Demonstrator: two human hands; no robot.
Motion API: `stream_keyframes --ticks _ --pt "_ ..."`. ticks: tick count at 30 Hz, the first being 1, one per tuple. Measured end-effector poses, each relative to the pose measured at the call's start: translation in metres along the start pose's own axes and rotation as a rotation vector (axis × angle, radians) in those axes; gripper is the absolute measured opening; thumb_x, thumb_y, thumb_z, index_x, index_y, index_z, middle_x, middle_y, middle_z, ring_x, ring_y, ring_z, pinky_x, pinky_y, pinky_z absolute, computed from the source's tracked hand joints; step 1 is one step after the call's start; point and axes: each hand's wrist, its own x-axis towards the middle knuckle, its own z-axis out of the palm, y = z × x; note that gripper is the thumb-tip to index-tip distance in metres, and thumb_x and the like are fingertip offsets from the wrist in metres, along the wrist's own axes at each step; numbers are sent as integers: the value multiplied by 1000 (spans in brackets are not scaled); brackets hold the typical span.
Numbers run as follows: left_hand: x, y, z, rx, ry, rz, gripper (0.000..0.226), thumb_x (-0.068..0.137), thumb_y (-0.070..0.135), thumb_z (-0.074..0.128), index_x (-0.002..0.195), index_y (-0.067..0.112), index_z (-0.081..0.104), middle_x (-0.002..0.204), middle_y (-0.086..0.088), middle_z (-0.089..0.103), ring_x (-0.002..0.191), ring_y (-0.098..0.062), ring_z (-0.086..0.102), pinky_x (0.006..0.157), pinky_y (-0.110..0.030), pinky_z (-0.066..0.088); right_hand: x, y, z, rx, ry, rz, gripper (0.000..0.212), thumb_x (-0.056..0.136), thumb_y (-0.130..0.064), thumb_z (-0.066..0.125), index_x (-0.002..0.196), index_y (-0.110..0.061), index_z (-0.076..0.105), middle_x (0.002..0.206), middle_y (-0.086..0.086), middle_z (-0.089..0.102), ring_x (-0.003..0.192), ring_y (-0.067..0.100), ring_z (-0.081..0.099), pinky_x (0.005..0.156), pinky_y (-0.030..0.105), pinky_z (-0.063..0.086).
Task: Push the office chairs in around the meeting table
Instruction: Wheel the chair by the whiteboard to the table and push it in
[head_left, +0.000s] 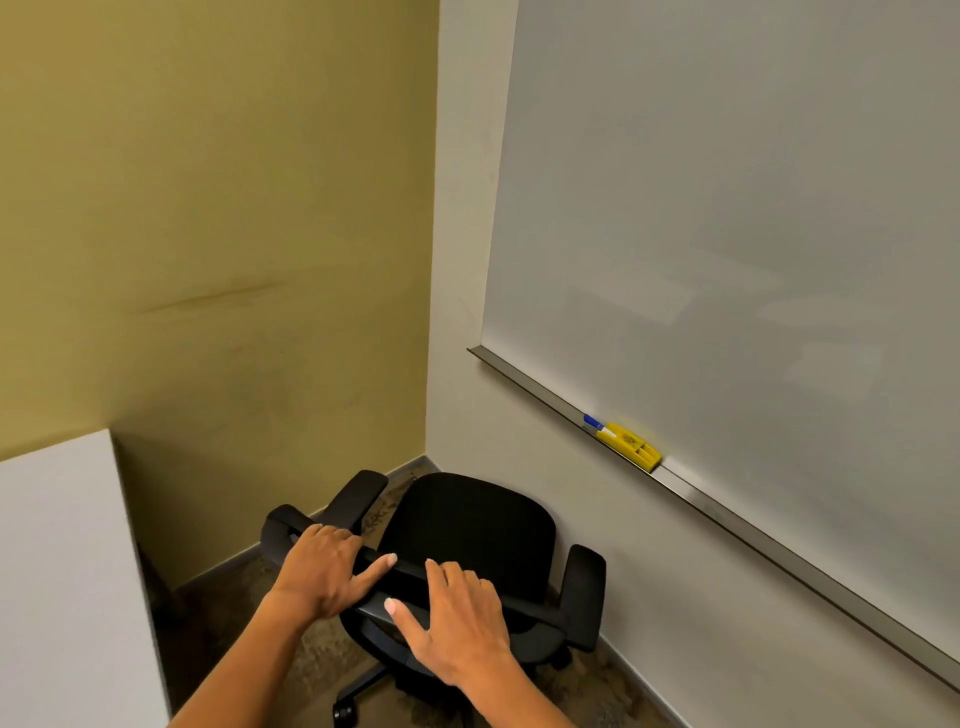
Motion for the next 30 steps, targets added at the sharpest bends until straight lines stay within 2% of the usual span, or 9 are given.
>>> stream_keyframes --ticks 4,8,12,17,22,27,30 --pt "-18 10 -1 0 33 -1 86 87 85 6 71 23 63 73 3 65 74 -17 60 83 -35 46 -11 4 1 -11 35 10 123 63 -90 -18 135 -15 49 127 9 56 108 27 55 94 43 44" --pt "-37 33 -7 6 98 -14 79 90 83 13 61 24 57 61 5 60 62 -16 58 72 -34 48 -29 17 -5 -39 48 -14 121 65 -90 -14 137 -15 49 128 8 57 110 25 55 96 40 43" --pt "-62 57 -13 5 94 -52 73 90 82 16 56 26 47 54 7 51 54 -14 50 68 -33 45 -53 31 -10 -45 61 -71 115 68 -90 -10 133 -17 51 125 6 58 108 23 55 96 38 44" --pt "-99 99 -24 -16 40 -135 77 86 85 8 67 25 53 67 7 56 68 -12 53 80 -30 41 -91 52 -9 -48 82 -159 114 67 -90 -12 126 -16 53 121 7 59 104 24 55 95 40 42" --pt "-137 159 -28 0 58 -285 88 79 90 0 71 26 60 71 8 61 69 -8 54 79 -27 42 -133 91 -14 -32 87 -261 112 69 -90 -9 123 -15 54 119 8 59 105 25 54 97 42 42" --pt "-177 216 -36 -9 123 -378 83 83 89 12 61 25 59 61 8 61 60 -8 56 69 -28 48 -168 126 -13 -18 88 -359 115 69 -91 -11 128 -16 54 121 6 59 107 25 54 99 41 41" --pt "-214 242 -32 -47 94 -422 79 85 88 19 70 24 65 70 8 65 68 -8 60 71 -26 48 -192 138 -9 -3 55 -424 117 68 -93 -11 126 -16 56 121 6 60 108 24 54 100 41 42"
